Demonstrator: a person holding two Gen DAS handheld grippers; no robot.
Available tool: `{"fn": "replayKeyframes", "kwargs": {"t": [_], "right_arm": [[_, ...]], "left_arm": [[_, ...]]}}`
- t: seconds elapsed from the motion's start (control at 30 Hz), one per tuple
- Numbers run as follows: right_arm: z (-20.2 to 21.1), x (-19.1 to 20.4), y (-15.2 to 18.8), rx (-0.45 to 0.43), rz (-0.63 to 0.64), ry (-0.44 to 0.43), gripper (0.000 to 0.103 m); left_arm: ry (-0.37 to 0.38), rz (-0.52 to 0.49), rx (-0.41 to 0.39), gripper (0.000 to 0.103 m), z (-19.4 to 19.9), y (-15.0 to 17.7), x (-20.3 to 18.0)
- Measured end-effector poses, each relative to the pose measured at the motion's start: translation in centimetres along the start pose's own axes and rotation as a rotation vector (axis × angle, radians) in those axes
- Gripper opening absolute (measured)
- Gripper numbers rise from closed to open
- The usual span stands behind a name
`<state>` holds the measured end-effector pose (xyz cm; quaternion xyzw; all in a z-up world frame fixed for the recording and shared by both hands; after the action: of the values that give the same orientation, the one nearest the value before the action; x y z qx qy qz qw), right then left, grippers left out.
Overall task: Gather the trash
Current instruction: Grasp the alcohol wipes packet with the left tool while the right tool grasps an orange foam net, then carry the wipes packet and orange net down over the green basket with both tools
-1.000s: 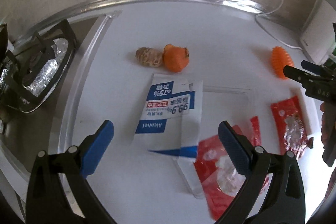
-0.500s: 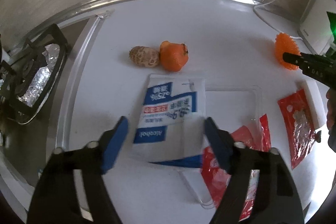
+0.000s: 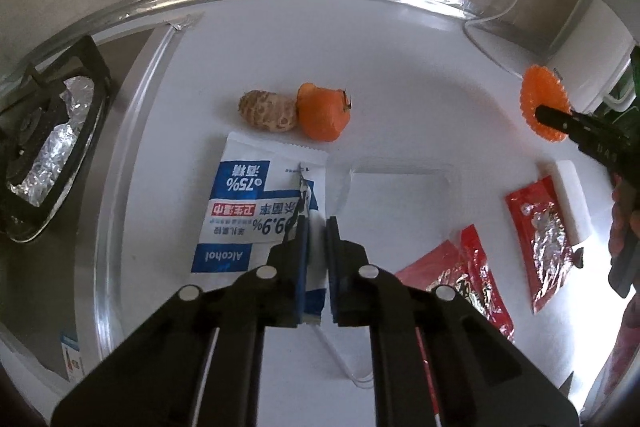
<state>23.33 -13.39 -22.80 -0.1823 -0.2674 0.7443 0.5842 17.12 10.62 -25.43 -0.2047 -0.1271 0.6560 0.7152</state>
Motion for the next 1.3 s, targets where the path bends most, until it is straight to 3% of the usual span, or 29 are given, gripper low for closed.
{"fn": "replayKeyframes", "kwargs": {"t": [0.3,0.57,0.8,0.97,1.13,1.3], "right_arm": [[1.9,1.3,0.7,-0.018,0.003,-0.029,0.03],[8.5,6.2,3.7,-0.072,0.026,-0.107,0.03],[13.9,12.8,9.5,-0.06,0.047,-0.185,0.03],[17.8,17.8,14.4,-0.035,0.037,-0.247,0.03],[20.6,22.2,19.5,-0.005,0.027,-0.287,0.03],[21.4,26.0,25.1,0.061,0.018,-0.31,0.03]], "left_arm": [[0.045,0.012,-0.068,0.006,2.9,-0.7,-0.1],[0.053,-0.043,-0.184,0.006,10.5,2.1,-1.9],[0.092,-0.064,-0.248,0.006,17.6,8.1,-2.2],[0.125,-0.076,-0.248,0.006,21.9,14.4,-1.7],[0.122,-0.13,-0.206,0.006,24.5,21.6,-0.9],[0.123,-0.162,-0.126,0.006,24.2,27.8,0.0]]}}
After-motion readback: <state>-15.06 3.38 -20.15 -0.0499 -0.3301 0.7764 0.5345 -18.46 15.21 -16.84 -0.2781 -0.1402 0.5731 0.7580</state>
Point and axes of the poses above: each gripper's, at about its wrist camera, not at the fingertips, and z roughly against the way its jaws point, x to its left, y to its underside, the point moved 6 cm from there along -z, roughly the way its jaws point, and after that the axes turned 2 degrees about -z, right-handed, at the moved point
